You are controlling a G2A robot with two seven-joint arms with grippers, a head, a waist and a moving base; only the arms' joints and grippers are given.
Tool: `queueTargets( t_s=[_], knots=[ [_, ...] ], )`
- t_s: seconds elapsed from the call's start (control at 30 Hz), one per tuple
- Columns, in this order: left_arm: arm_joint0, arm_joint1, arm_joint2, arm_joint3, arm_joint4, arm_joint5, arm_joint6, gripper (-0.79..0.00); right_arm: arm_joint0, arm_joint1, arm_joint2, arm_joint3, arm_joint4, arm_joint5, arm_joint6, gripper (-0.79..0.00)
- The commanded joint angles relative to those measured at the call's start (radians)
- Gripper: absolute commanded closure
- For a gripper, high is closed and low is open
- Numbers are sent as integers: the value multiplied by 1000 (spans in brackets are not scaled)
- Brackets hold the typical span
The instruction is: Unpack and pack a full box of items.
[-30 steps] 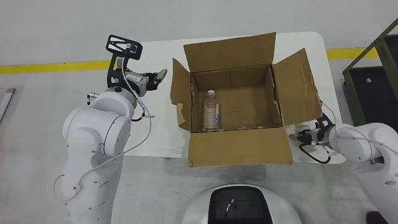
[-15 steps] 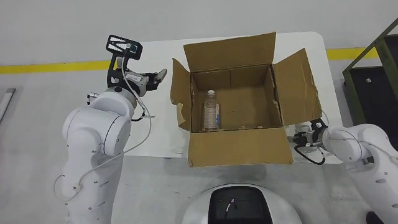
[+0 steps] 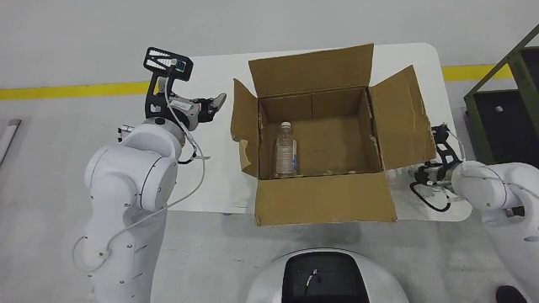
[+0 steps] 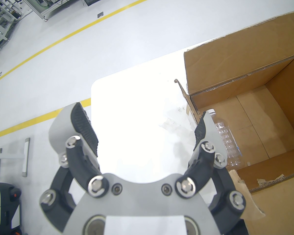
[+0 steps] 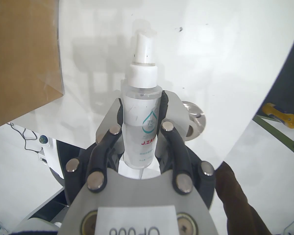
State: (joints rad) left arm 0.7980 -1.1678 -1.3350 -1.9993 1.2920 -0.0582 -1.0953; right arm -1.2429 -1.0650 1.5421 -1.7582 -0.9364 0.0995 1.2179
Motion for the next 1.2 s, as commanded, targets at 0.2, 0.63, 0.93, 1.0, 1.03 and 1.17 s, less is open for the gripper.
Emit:
queueTargets(
  t_s=[0.2,0.63,0.93,1.0,1.03,1.17],
  knots=[
    [0,0,0,0,0,0,0,-785,1,0,306,-20,417,72,-165,0],
    [0,0,0,0,0,0,0,-785,107,-5,304,-103,937,-20,-238,0],
    [0,0,0,0,0,0,0,-785,252,-27,-105,-65,852,-22,-277,0],
    [0,0,0,0,0,0,0,-785,281,-32,-194,-54,763,-29,-289,0],
    [0,0,0,0,0,0,0,-785,292,-35,-236,-43,731,-31,-296,0],
    [0,0,0,0,0,0,0,-785,324,-49,-378,13,590,-20,-338,0]
  ],
)
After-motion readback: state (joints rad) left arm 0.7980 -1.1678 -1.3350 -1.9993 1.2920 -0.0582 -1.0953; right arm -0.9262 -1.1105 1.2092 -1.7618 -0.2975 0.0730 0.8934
